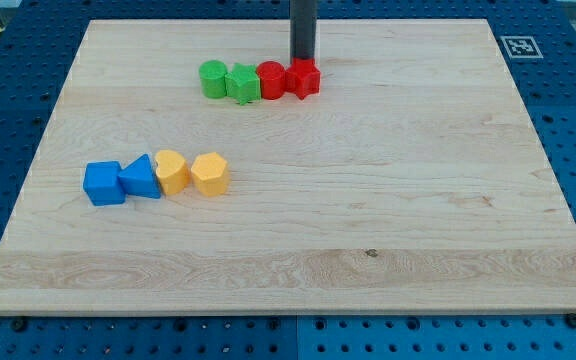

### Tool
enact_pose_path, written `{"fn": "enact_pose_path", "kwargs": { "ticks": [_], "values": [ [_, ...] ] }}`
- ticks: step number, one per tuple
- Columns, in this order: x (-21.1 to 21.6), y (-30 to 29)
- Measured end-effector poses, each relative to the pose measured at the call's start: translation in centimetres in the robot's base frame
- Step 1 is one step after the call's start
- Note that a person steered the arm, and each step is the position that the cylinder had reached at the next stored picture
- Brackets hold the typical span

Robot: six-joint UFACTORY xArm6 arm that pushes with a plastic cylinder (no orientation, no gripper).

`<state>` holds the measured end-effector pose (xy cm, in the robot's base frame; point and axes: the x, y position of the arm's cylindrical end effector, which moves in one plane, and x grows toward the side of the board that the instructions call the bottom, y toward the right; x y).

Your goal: Place the green circle left to the green star

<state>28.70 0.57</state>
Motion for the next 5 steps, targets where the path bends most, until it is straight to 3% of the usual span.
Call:
{"fn": "enact_pose_path", "kwargs": {
  "ticks": [5],
  "values": [
    [0.2, -8.6]
  ]
}}
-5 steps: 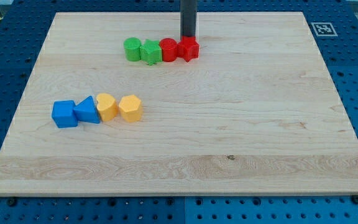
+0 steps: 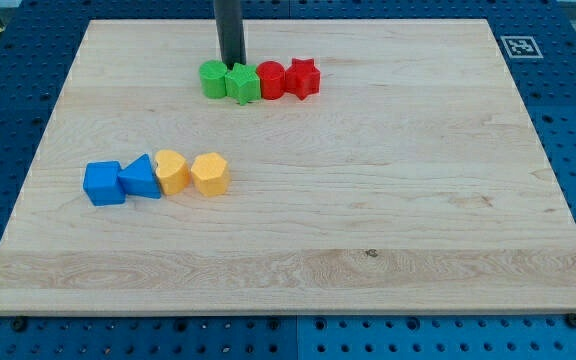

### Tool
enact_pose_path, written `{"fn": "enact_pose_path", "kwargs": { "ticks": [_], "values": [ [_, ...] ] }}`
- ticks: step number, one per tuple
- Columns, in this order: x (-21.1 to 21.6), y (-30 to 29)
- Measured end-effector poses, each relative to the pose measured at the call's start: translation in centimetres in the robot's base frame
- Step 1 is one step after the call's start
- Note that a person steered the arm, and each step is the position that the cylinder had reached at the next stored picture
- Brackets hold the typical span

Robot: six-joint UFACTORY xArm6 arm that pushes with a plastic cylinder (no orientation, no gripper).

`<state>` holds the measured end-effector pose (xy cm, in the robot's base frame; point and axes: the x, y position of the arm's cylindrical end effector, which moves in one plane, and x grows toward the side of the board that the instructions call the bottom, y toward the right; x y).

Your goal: Place the green circle left to the green star

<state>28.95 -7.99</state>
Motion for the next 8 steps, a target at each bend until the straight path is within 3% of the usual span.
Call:
{"fn": "enact_pose_path", "kwargs": {
  "ticks": [2, 5, 8],
  "values": [
    [1.7, -0.1],
    [1.7, -9.6],
    [3.7, -6.7]
  ]
}}
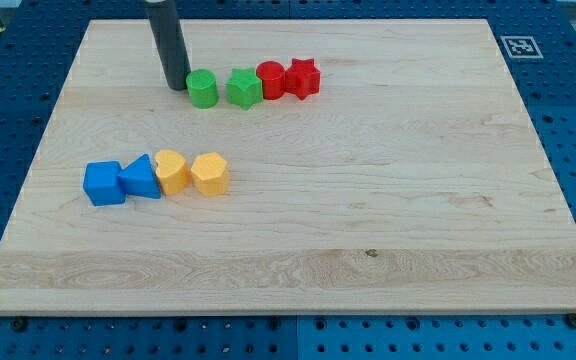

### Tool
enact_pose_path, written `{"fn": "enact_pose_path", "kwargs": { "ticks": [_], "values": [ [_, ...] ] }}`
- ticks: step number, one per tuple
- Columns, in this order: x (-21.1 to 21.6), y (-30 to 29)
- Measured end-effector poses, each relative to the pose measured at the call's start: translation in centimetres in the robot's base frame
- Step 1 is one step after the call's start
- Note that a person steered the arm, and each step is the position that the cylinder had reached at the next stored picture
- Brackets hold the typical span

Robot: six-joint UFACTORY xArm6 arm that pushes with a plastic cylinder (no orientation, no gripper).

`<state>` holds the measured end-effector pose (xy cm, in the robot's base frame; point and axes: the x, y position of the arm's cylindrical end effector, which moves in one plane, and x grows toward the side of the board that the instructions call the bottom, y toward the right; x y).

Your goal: Place the green circle left to the green star

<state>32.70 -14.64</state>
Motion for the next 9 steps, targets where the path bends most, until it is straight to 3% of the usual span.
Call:
{"fn": "enact_pose_path", "kwargs": {
  "ticks": [4, 6, 9],
  "values": [
    [2.3, 0.6],
    [8.1, 0.6],
    [7.4, 0.7]
  ]
}}
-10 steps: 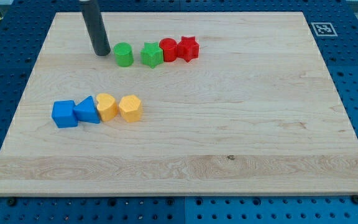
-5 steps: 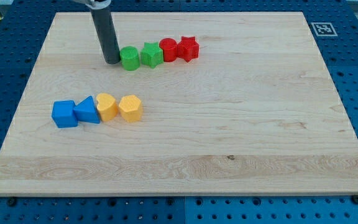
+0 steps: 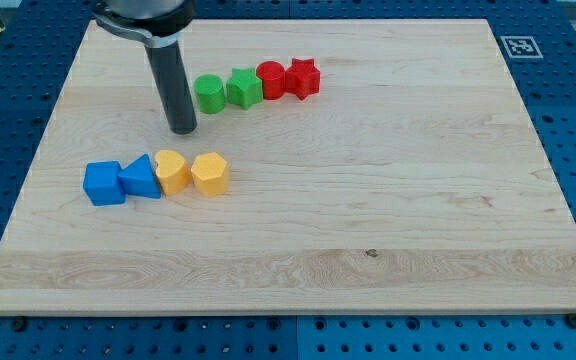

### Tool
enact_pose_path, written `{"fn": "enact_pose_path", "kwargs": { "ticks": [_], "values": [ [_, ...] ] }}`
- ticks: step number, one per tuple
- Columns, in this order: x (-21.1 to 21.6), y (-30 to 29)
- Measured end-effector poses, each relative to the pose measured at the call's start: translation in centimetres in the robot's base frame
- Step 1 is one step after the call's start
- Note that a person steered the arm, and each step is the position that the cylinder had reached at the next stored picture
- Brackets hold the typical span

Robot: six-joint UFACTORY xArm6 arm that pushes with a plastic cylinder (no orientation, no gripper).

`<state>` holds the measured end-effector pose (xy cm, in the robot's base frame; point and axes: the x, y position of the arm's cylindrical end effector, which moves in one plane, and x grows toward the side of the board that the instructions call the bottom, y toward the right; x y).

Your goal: Place the green circle left to the green star

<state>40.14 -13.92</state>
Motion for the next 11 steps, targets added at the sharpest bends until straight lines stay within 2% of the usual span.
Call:
{"fn": "enact_pose_path", "kwargs": {
  "ticks": [5, 6, 8, 11],
  "values": [
    [-0.8, -2.2],
    [-1.0, -1.9],
    [-0.2, 2.7],
    [-1.8, 3.6]
  ]
}}
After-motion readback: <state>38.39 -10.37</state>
